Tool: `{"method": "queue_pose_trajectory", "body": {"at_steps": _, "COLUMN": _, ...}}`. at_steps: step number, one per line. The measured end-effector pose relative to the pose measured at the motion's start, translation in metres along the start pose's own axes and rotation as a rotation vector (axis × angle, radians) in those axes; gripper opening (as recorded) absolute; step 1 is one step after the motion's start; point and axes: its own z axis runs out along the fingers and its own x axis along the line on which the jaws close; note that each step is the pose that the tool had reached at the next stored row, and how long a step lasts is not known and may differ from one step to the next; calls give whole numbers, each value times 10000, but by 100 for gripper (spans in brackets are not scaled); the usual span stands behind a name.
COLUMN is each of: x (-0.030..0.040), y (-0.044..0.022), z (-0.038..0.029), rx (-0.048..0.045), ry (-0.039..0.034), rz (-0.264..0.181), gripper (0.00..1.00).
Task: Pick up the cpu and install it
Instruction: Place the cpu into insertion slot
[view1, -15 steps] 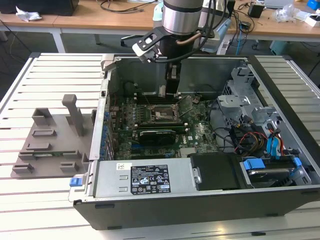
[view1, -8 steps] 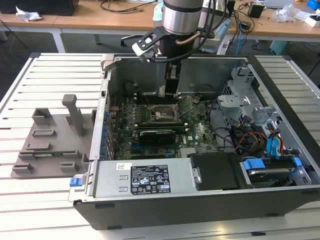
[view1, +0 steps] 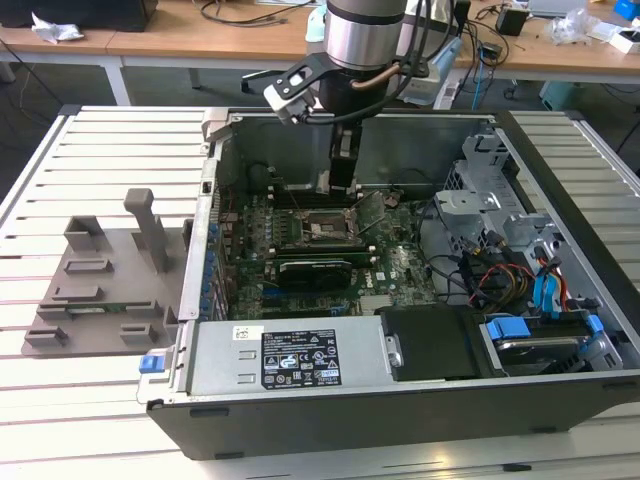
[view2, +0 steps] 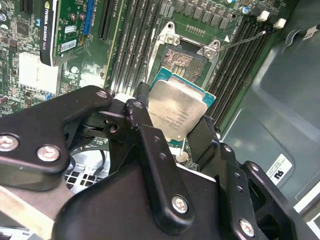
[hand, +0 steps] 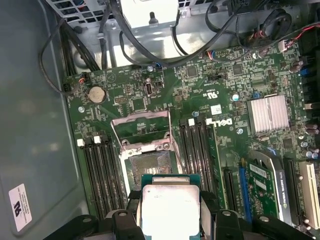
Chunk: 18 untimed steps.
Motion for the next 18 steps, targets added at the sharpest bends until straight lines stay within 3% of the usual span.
{"method": "queue_pose_trajectory", "body": {"at_steps": 18, "x": 0, "y": 0, "z": 3, "rx": 13, "ry": -1, "rz": 590, "gripper": 55}}
